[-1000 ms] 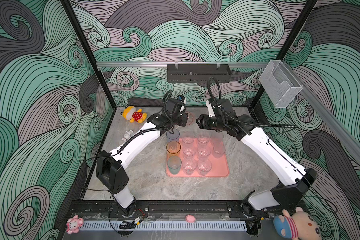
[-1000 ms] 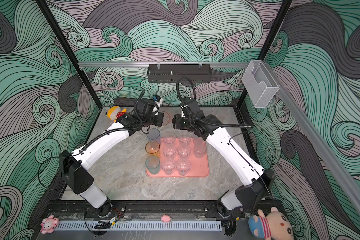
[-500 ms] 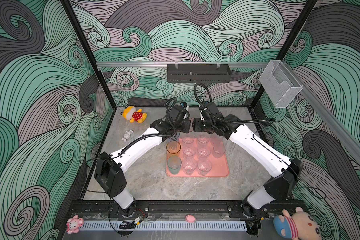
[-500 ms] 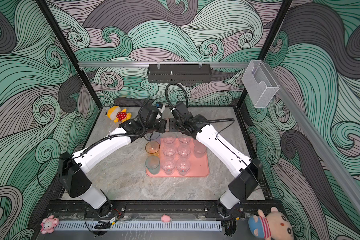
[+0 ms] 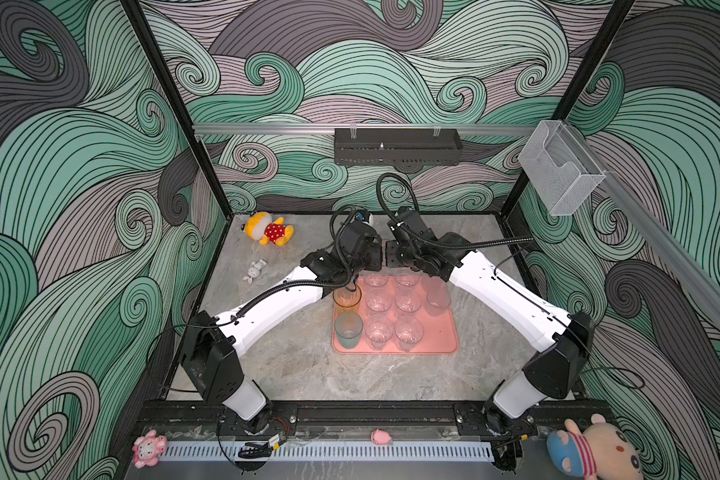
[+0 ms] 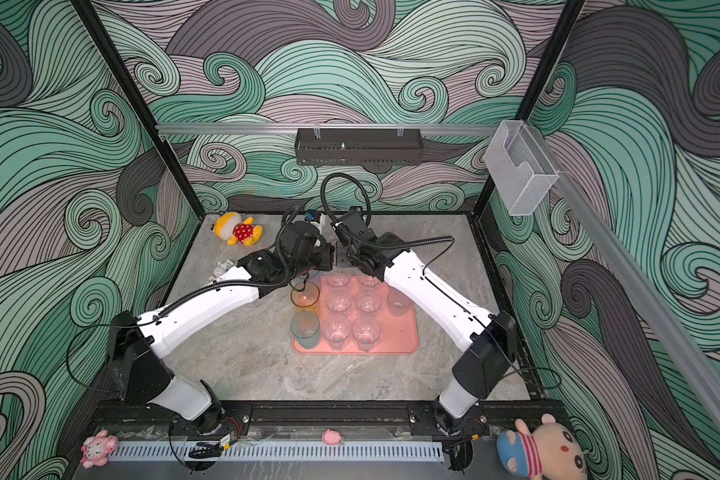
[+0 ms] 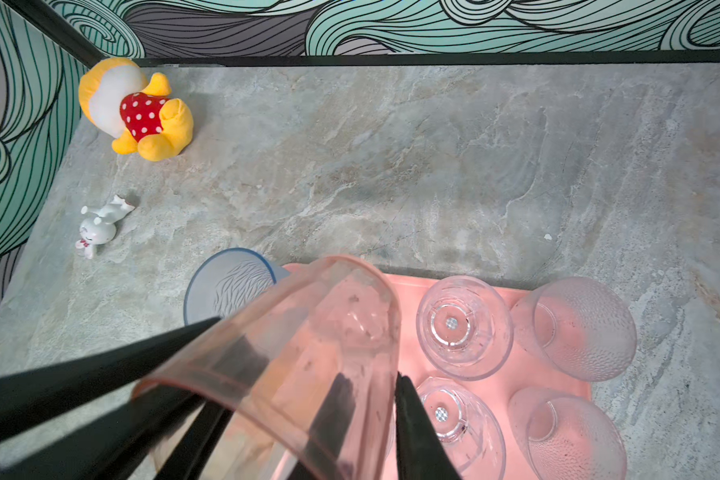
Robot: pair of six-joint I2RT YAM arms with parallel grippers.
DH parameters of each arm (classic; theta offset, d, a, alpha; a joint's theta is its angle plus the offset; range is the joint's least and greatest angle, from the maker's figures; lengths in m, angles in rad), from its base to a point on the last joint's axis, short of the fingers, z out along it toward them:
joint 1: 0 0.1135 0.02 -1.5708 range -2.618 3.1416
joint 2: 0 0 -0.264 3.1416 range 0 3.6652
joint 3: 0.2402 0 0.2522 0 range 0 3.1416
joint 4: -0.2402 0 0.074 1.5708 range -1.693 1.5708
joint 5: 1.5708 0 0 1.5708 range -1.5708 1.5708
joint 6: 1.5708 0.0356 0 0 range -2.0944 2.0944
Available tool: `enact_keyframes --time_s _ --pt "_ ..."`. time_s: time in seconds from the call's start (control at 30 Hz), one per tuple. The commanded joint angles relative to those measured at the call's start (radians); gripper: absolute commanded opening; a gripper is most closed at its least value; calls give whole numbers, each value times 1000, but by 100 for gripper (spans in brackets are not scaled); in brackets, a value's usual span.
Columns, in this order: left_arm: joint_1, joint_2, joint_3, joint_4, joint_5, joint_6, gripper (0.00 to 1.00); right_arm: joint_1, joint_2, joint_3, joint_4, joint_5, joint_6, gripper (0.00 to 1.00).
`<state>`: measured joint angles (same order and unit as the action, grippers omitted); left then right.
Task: Place the glasses into the tray
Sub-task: 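Hand the pink glass from the left gripper to the right gripper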
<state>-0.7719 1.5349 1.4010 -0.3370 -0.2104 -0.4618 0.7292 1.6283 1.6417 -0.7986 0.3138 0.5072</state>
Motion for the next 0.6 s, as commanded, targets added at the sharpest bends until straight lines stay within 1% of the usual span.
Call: enact_keyframes --time_s 0.0,0.07,0.17,0.2,0.3,0.4,0.5,0.57 --pt "-18 -69 -6 47 6 20 30 -16 1 7 10 66 -8 7" --pt "-18 -83 -15 57 12 40 35 -16 7 15 10 67 -18 6" --pt "-26 -105 -41 85 11 74 39 -16 10 12 10 65 -22 5" --pt "-27 -147 -56 94 9 88 40 -16 9 10 11 64 -23 5" --pt "-29 -192 -110 124 -21 118 43 -17 8 4 15 61 -27 5" --pt "-27 -238 -184 184 -64 167 46 -21 8 0 14 44 -32 5" --pt "-25 -264 -198 134 -165 190 48 -30 -6 -17 3 8 -42 5" --pt "-18 -288 -214 98 -214 240 50 -48 -27 -26 -29 -38 -53 5"
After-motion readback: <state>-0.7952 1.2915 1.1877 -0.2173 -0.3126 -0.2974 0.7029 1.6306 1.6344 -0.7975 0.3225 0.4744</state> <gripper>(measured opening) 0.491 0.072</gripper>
